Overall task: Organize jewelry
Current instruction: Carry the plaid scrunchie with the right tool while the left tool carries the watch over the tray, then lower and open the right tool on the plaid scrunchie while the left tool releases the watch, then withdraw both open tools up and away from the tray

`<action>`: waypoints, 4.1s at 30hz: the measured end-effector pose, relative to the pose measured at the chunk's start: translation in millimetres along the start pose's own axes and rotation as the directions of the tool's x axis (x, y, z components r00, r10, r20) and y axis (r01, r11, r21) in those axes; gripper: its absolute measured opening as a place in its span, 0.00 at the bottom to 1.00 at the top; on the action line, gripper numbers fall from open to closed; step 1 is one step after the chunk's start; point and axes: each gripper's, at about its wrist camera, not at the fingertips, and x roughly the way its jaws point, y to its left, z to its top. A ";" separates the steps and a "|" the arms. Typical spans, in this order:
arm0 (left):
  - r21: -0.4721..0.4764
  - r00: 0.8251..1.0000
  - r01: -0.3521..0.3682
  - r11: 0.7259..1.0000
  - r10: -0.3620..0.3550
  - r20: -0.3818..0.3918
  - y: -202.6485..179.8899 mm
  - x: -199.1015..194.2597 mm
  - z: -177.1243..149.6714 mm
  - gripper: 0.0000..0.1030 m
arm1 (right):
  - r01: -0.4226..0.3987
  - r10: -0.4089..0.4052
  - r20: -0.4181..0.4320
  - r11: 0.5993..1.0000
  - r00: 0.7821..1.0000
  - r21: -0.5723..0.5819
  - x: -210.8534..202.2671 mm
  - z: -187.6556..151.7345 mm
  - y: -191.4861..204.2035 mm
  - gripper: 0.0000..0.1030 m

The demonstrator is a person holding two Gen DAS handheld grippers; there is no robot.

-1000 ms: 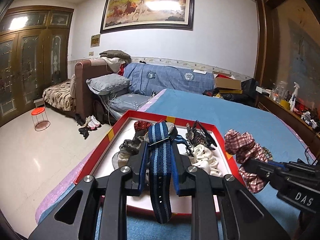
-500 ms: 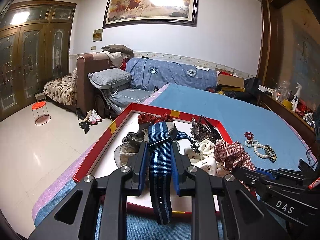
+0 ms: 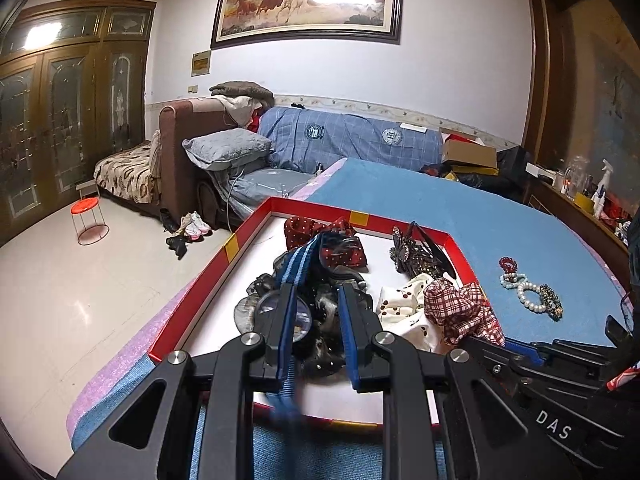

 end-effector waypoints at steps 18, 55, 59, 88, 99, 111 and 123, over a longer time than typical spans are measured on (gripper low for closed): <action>-0.002 0.997 -0.006 1.000 0.006 -0.072 1.6 13.8 0.0 0.20 | 0.007 -0.007 -0.028 1.000 1.000 0.006 10.4 -1.1 2.0 0.16; -0.014 0.987 -0.016 1.000 0.014 -0.161 3.5 37.3 4.6 0.20 | 0.020 -0.016 -0.094 0.999 0.995 0.038 32.2 5.3 -0.1 0.16; -0.017 0.986 -0.016 1.000 0.013 -0.165 4.7 39.7 4.9 0.20 | 0.022 -0.018 -0.096 0.999 0.995 0.043 33.5 6.8 -0.7 0.16; -0.005 0.974 0.032 0.999 -0.032 -0.224 3.1 57.1 8.9 0.20 | 0.028 -0.019 -0.093 0.995 0.996 0.095 30.1 5.2 -12.0 0.20; -0.030 0.962 0.049 0.998 -0.055 -0.267 4.3 58.3 5.6 0.32 | -0.004 0.009 -0.076 0.998 0.997 0.063 16.6 -0.7 -8.0 0.48; -0.041 0.964 0.097 0.994 -0.104 -0.246 11.9 45.1 1.1 0.40 | -0.038 0.043 -0.069 0.997 0.997 0.064 -0.3 -9.9 -7.9 0.50; -0.042 0.975 0.103 0.994 -0.110 -0.194 14.9 29.4 -4.7 0.41 | -0.075 0.078 -0.030 0.994 0.997 0.085 -11.3 -16.4 -17.5 0.50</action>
